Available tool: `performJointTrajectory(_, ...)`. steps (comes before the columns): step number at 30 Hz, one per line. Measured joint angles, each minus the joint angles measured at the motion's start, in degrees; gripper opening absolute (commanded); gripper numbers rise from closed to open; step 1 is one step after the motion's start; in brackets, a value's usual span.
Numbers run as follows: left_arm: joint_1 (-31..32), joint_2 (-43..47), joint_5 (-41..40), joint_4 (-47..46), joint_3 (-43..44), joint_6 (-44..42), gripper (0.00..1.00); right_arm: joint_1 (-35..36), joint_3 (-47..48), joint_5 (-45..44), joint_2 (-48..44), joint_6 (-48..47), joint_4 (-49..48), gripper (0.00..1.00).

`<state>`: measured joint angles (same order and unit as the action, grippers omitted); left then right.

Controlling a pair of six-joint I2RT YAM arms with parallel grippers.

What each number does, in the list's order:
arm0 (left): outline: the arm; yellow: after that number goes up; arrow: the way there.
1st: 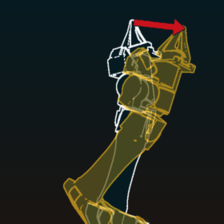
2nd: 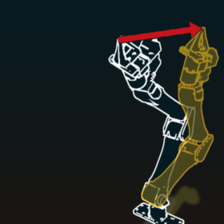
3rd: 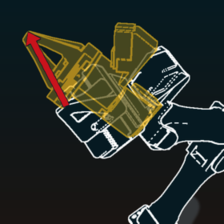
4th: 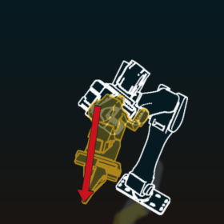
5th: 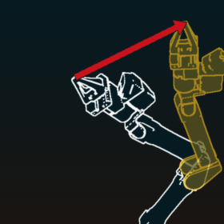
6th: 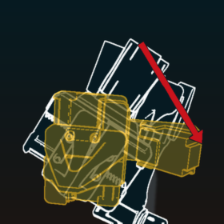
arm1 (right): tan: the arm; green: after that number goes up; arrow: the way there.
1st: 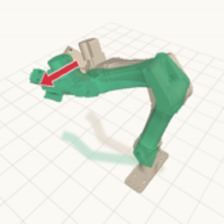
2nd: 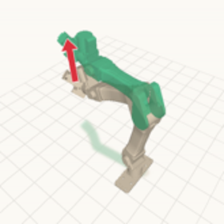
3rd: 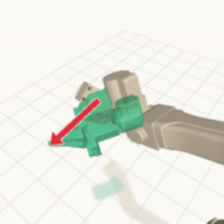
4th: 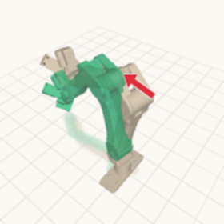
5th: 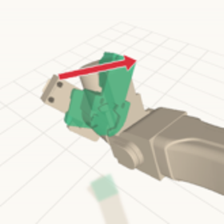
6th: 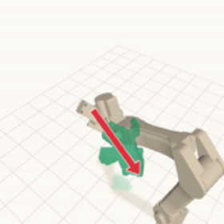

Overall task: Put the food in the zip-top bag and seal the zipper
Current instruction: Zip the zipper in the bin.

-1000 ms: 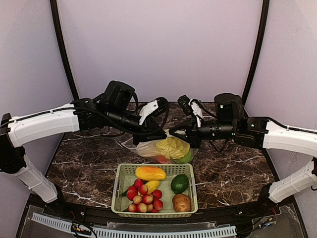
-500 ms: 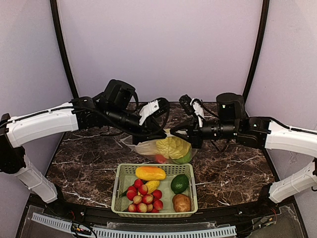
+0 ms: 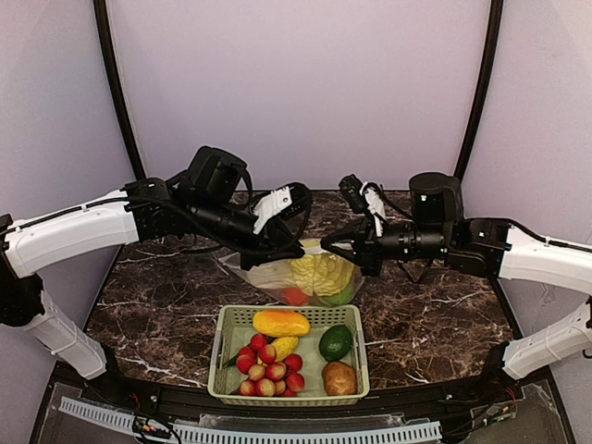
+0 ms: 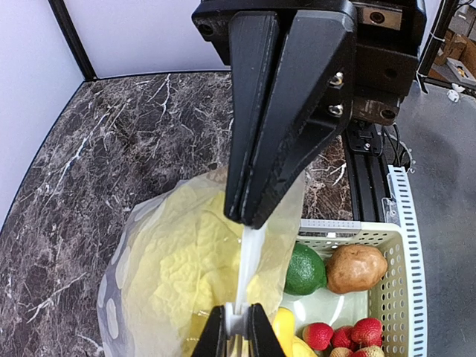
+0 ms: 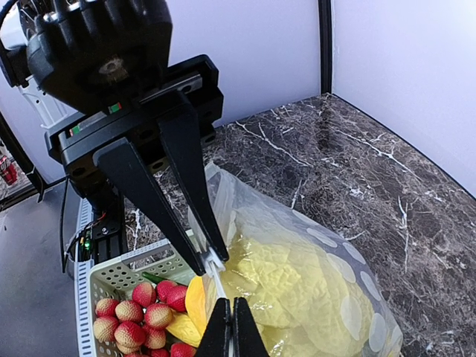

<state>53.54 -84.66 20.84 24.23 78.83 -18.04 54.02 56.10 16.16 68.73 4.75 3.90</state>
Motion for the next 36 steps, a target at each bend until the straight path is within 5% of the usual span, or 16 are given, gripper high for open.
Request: performJointTrajectory(36,-5.16,5.11,-4.24,11.67,-1.40,-2.84,0.01,-0.48,-0.96,-4.59,-2.93,-0.02,2.84,0.00)
